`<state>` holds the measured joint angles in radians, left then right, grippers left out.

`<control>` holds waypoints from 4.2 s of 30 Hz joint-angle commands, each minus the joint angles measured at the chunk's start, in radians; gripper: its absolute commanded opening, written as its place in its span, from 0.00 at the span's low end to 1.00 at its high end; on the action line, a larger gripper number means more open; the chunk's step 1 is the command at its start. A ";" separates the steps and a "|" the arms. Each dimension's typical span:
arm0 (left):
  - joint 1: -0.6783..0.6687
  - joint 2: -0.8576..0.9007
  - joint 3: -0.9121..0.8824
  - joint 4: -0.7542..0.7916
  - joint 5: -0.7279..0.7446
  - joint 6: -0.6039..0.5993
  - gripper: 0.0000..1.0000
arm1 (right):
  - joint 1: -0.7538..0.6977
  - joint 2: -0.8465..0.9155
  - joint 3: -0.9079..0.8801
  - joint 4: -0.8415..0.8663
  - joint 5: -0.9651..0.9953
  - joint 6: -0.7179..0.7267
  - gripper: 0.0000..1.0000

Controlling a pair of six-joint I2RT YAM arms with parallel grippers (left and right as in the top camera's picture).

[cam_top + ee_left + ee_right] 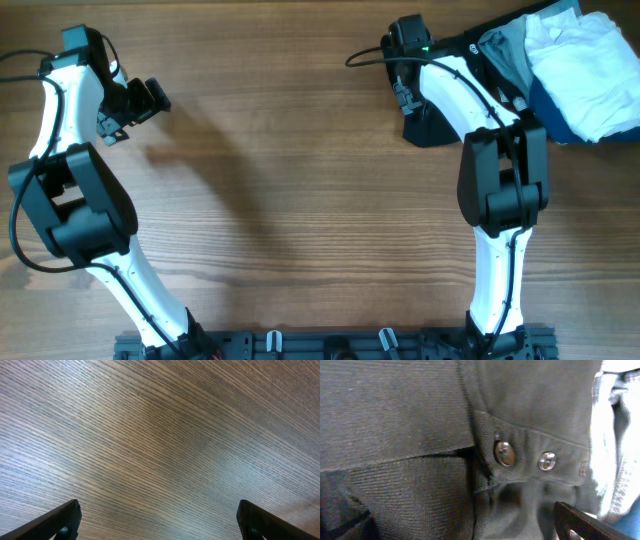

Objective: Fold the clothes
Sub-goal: 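Place the black shirt onto the clothes stack at top right, then release the shirt and withdraw the right gripper from the stack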

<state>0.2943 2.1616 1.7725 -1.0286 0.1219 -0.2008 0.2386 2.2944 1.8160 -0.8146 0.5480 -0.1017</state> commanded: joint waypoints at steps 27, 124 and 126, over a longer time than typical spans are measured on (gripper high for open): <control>-0.003 -0.035 -0.007 0.007 0.019 0.013 1.00 | -0.031 0.045 0.041 0.087 -0.204 0.294 0.99; -0.003 -0.035 -0.007 0.054 0.027 -0.002 1.00 | -0.599 -0.239 0.285 0.058 -0.584 -0.192 0.99; -0.003 -0.035 -0.007 0.048 0.027 -0.002 1.00 | -0.626 -0.196 0.285 0.119 -0.585 -0.129 0.99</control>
<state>0.2943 2.1612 1.7725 -0.9737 0.1329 -0.2001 -0.3504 2.0605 2.0918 -0.7380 -0.0605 -0.3321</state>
